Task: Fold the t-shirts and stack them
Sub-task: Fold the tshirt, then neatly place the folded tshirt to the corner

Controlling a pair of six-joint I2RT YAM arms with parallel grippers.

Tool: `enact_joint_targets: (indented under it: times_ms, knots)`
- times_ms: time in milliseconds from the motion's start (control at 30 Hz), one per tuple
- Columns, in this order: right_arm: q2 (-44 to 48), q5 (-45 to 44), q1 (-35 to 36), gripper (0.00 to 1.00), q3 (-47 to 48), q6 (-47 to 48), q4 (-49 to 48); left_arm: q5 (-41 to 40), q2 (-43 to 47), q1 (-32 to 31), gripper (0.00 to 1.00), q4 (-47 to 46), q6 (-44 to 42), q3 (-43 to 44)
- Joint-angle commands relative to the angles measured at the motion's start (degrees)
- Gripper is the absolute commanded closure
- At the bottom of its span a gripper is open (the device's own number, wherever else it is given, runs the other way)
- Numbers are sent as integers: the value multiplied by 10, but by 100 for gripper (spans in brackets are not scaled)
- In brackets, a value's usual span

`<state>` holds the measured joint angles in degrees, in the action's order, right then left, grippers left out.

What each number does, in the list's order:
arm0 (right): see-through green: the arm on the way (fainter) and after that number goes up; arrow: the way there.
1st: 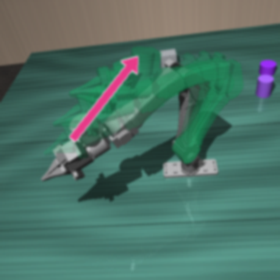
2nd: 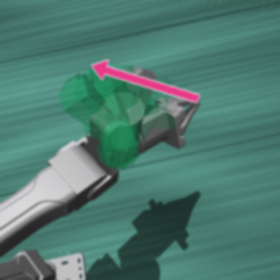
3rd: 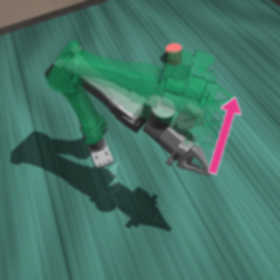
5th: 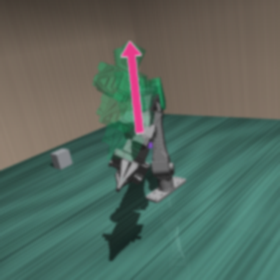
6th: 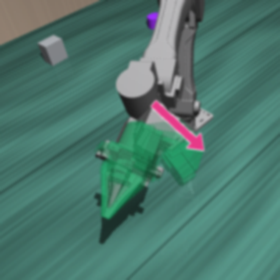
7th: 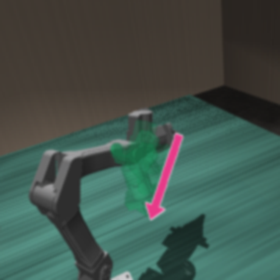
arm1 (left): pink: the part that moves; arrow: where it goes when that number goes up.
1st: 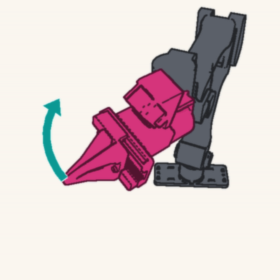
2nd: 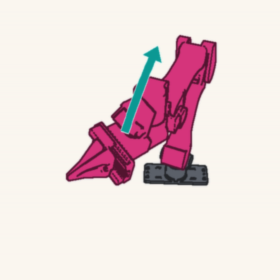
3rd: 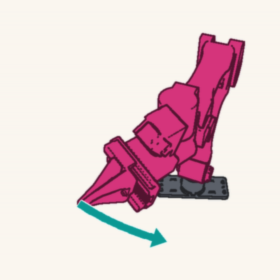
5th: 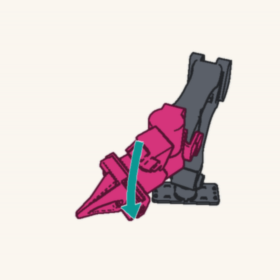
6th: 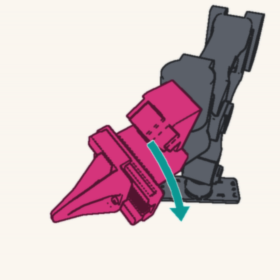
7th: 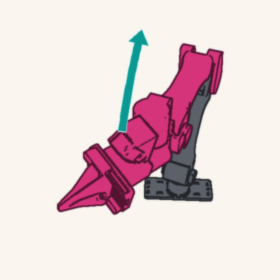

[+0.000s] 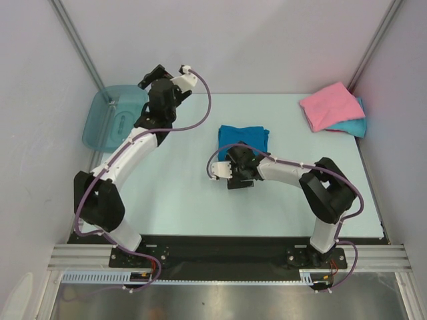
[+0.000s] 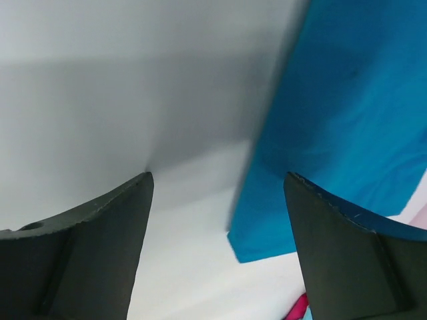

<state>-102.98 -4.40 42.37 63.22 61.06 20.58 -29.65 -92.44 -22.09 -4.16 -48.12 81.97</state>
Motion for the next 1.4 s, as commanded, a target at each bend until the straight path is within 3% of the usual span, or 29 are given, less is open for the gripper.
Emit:
enact_joint_targets:
  times_ms: [0, 167, 267, 467, 667, 767, 800, 933, 1200, 1267, 1367]
  knots:
    - [-32, 0, -11, 15, 7, 0, -42, 26, 25, 6, 0, -21, -29, -9]
    - [-35, -10, -23, 15, 13, -1, -53, 139, 14, 17, 0, -61, -108, -73]
    - [-34, -12, -26, 15, 12, -2, -49, 191, -8, 26, 0, -52, -110, -65]
    - [-48, -26, -29, 15, 6, 0, -72, 177, -88, 27, 0, 27, -18, 45]
    - [-77, -21, -41, 18, 8, -1, -87, 188, -84, 29, 0, 30, -4, 49]
    - [-100, -22, -45, 31, 19, -2, -81, 186, -79, 33, 0, 26, -5, 49]
    - [-107, -22, -45, 43, 24, -2, -68, 184, -79, 34, 0, 25, -5, 49]
    - [-122, -14, -46, 64, 59, -19, -27, 183, -75, 40, 0, 22, -13, 47]
    - [-82, 2, -40, 87, 90, -19, 44, 183, -77, 54, 0, 14, -17, 54]
    - [-73, 11, -40, 100, 106, -14, 96, 182, -78, 55, 0, 14, -17, 57]
    - [-53, 24, -47, 100, 157, -8, 145, 184, -76, 57, 0, 14, -19, 57]
